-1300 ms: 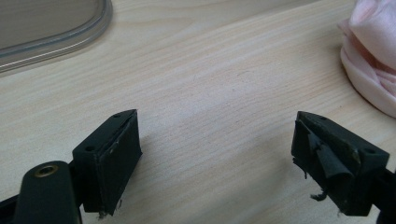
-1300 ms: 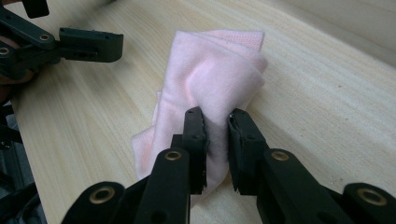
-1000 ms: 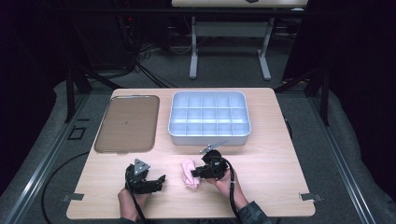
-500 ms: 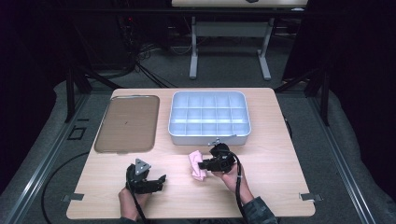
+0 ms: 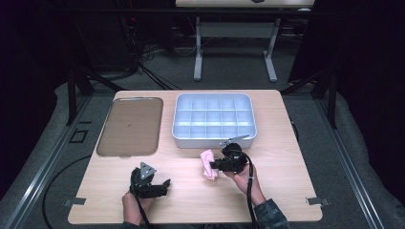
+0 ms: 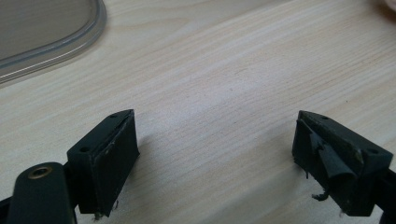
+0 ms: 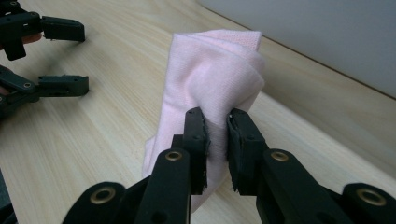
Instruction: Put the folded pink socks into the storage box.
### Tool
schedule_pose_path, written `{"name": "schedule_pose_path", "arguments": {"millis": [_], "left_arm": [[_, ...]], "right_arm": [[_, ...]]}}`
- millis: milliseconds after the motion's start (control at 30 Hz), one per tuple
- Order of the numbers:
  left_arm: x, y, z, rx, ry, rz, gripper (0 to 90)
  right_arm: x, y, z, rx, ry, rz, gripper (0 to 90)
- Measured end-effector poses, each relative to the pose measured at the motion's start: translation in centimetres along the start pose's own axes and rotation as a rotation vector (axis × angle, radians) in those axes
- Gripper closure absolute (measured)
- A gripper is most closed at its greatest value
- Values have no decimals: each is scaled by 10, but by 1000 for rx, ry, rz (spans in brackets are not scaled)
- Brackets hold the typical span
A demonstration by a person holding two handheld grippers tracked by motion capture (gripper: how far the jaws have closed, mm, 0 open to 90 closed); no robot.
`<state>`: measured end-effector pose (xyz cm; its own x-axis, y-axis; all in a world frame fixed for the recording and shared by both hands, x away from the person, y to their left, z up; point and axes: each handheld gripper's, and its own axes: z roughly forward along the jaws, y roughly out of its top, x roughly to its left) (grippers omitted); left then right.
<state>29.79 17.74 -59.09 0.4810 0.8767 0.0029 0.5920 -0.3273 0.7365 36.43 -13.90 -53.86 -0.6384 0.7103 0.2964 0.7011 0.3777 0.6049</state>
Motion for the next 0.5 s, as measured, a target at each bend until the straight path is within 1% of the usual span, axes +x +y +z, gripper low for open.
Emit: {"name": "schedule_pose_path", "arguments": {"millis": [100,133,200,333,400,433,500], "left_arm": [[0,0,0,0,0,1,139],[0,0,0,0,0,1,139],[0,0,0,0,0,1,139],[0,0,0,0,0,0,138],[0,0,0,0,-1,0,138],[0,0,0,0,-1,1,138],[0,0,0,-1,-1,0,138]], "right_arm": [[-4,0,-6,-8,-11,1,790],[-5,0,-8,-17,-18,8,790],[-6,1,-12,-22,-24,3,789],[-10,2,-23,-45,-43,10,790],[-11,2,-28,-46,-47,9,789],[-12,2,-30,-51,-58,9,789],[-12,2,-36,-68,-61,15,789]]}}
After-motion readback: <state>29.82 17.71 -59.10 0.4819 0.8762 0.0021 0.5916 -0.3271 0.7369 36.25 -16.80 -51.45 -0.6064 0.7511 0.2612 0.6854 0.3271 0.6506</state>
